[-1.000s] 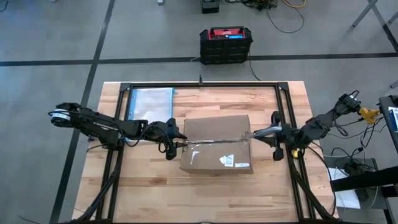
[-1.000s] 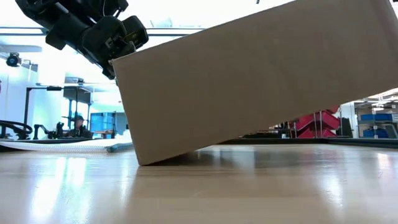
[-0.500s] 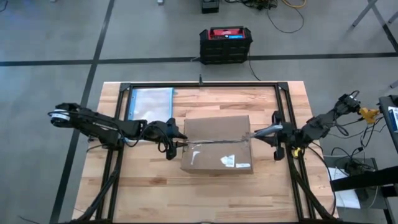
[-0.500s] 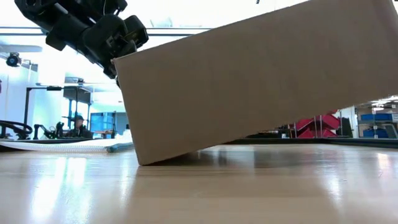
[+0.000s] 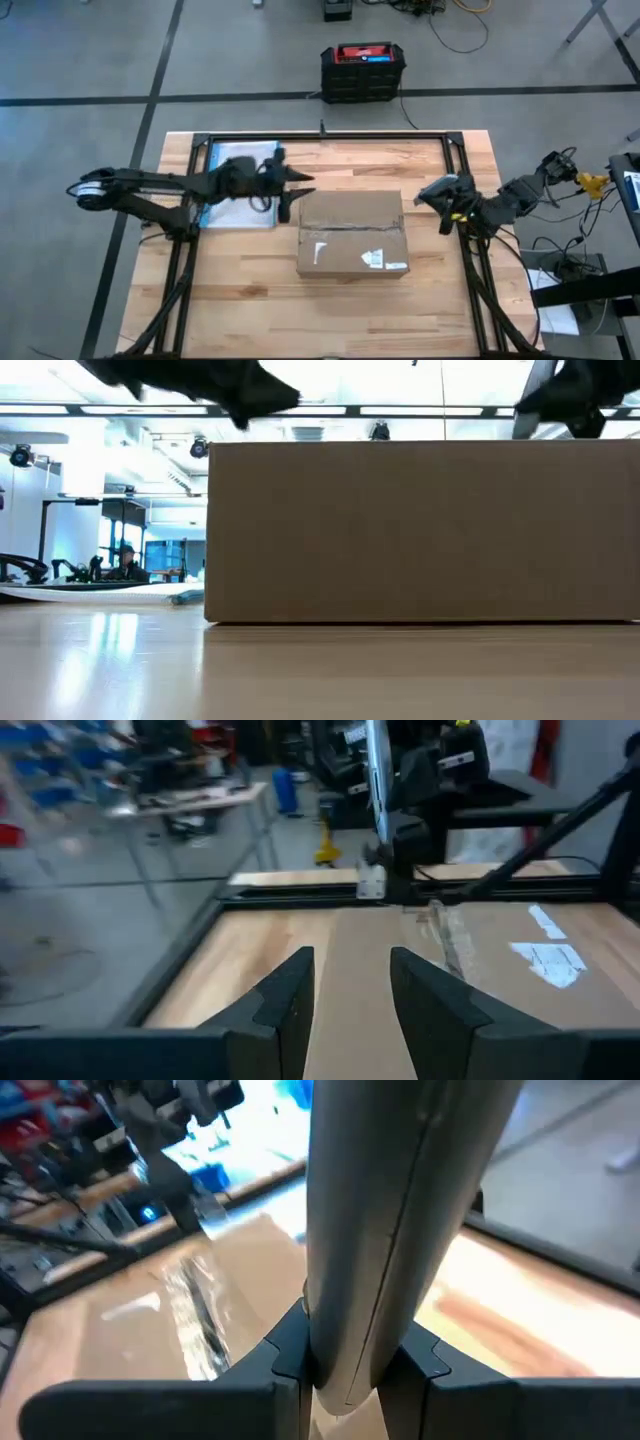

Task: Unpack boxes
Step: Open the cardboard box using the gray cutter

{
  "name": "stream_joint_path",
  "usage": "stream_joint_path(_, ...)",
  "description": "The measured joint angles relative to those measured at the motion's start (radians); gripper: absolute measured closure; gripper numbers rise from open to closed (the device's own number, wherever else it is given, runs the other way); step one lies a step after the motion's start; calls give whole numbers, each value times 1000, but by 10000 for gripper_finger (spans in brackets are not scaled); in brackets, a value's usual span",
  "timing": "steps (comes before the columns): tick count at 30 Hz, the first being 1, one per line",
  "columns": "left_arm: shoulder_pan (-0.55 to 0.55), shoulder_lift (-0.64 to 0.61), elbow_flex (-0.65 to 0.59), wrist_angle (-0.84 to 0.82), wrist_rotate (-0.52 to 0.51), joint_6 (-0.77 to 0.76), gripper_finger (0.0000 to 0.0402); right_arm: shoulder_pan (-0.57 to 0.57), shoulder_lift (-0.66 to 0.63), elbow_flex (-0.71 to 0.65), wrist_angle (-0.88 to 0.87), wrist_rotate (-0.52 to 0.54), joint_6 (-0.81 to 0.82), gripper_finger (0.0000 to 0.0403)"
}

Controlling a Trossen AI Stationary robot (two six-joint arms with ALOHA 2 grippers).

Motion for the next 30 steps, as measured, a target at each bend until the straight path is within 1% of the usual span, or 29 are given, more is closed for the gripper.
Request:
stream_joint_path(1, 27, 39, 14, -3, 19, 3, 284, -3, 17, 0, -34, -1, 48, 347)
stream_joint_path(4, 101, 152, 54, -28, 26, 26, 284, -24, 93, 0, -104, -39, 195, 347)
stream_joint_path(7, 161, 254, 93, -123, 15, 35, 284, -58, 174, 0, -138, -104, 309, 347)
stream_joint_path(9, 186, 272, 111, -195, 16, 35, 284, -97, 229, 0, -130, -148, 343, 347)
stream_joint_path(12, 196, 254, 111, -203, 17, 37, 284, -184, 304, 0, -109, -238, 352, 347)
stream_joint_path(15, 196, 221, 90, -293, 17, 38, 284, -293, 365, 3, -16, -321, 258, 347)
stream_joint_path(19, 195, 125, 59, -437, -9, 38, 284, -474, 441, 47, 123, -430, 53, 347)
stream_joint_path(21, 187, 71, 17, -493, -16, 23, 284, -581, 494, 71, 174, -503, -51, 347)
stream_joint_path(23, 173, 10, -33, -504, -17, -13, 284, -686, 545, 98, 241, -588, -150, 347)
stream_joint_path(26, 143, -98, -111, -489, -17, -85, 284, -816, 639, 142, 400, -741, -283, 347)
stream_joint_path(28, 107, -162, -163, -490, -20, -133, 284, -865, 703, 175, 504, -848, -343, 347)
stream_joint_path(30, 59, -230, -199, -491, -36, -183, 284, -886, 766, 218, 544, -914, -392, 347)
